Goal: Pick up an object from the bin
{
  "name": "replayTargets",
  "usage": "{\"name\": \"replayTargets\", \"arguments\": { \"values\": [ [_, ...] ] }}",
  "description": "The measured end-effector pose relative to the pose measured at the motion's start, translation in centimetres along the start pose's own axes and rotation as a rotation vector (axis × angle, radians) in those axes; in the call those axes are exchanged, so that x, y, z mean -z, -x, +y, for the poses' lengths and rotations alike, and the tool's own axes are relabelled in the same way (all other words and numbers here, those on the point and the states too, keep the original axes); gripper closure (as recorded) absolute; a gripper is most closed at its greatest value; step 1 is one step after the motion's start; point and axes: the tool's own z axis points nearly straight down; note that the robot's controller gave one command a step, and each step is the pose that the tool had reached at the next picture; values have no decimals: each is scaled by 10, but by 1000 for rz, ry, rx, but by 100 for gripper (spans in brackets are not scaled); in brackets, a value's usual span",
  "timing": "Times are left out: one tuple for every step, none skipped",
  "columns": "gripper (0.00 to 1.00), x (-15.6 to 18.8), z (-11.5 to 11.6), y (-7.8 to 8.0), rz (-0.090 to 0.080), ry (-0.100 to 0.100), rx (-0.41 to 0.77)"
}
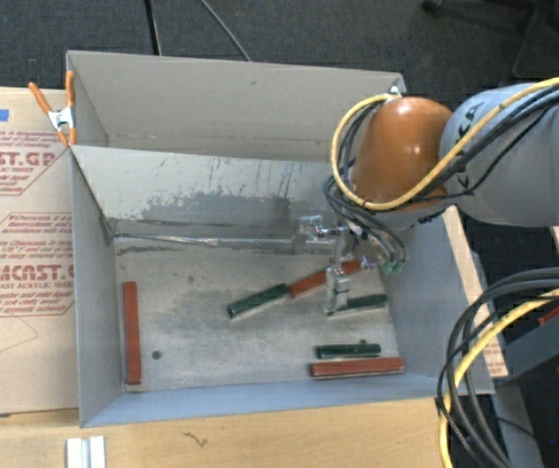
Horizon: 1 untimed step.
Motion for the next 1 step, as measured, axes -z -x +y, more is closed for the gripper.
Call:
{"name": "replayTargets", "arguments": {
  "values": [
    [0,-38,3,-8,5,2,21]
  ]
}}
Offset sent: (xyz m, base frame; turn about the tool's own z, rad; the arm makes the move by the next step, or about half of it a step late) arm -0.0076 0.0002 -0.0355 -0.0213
